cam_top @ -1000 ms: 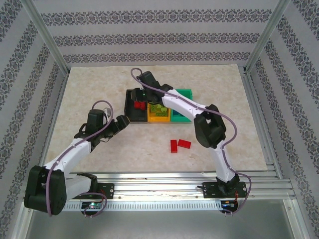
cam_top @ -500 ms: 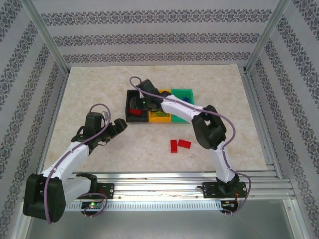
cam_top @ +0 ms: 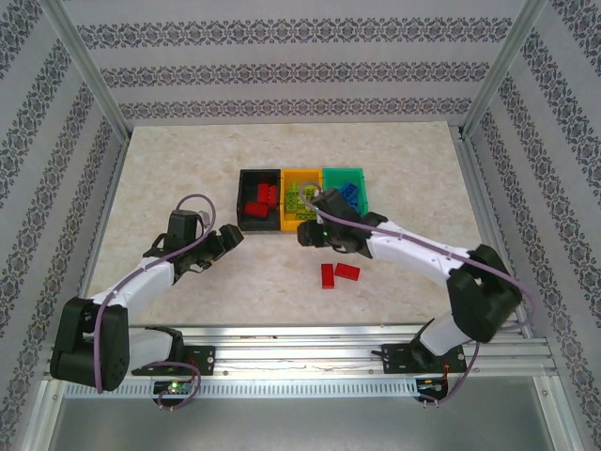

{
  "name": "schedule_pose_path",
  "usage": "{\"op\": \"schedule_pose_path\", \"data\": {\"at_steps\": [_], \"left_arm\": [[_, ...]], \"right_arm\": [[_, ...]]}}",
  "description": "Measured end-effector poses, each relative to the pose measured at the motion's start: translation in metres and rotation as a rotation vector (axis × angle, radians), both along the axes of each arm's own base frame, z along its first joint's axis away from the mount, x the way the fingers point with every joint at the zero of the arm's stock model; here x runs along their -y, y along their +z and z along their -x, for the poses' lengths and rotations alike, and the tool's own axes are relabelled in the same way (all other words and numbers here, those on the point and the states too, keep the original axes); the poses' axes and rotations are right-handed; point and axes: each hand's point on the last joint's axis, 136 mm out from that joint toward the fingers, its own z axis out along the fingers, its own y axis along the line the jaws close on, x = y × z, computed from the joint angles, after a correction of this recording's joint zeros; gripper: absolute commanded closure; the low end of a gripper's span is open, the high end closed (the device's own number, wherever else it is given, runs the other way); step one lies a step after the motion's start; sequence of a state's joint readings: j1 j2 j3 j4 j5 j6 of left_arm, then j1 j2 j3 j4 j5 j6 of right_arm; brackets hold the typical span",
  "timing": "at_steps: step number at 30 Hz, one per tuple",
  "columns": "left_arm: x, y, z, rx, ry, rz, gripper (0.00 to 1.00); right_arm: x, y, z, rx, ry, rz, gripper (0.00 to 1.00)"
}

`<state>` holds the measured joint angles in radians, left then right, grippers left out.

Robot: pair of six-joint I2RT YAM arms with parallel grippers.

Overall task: Sort the legos into containers by color
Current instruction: Pick up the lego from the bottom-center of the table.

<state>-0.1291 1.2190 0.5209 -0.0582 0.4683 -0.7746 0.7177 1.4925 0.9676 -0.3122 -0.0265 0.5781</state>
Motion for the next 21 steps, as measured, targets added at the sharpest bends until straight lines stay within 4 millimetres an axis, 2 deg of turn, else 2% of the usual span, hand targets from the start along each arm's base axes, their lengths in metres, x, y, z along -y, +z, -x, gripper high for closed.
{"op": "schedule_pose_path", "data": {"at_steps": [3,6,14,17,21], "left_arm": [[0.001,0.000,-0.006,0.012,-0.001,0.004,0.13],[0.002,-0.003,-0.010,0.014,-0.001,0.005,0.13],[0.004,-0.003,-0.019,0.030,0.003,0.022,0.13],[0.005,-0.002,-0.021,0.040,0.003,0.024,0.13],[0.007,-0.004,-0.023,0.039,-0.003,0.036,0.13]], "right_arm": [[0.021,-0.011,0.022,-0.047,-0.021,0.039,0.49],[0.034,-0.020,0.043,-0.083,-0.031,0.072,0.49],[0.041,-0.044,0.102,-0.176,-0.009,0.125,0.49],[0.048,-0.056,0.112,-0.211,-0.035,0.144,0.49],[0.053,-0.061,0.112,-0.216,-0.068,0.163,0.48]]}}
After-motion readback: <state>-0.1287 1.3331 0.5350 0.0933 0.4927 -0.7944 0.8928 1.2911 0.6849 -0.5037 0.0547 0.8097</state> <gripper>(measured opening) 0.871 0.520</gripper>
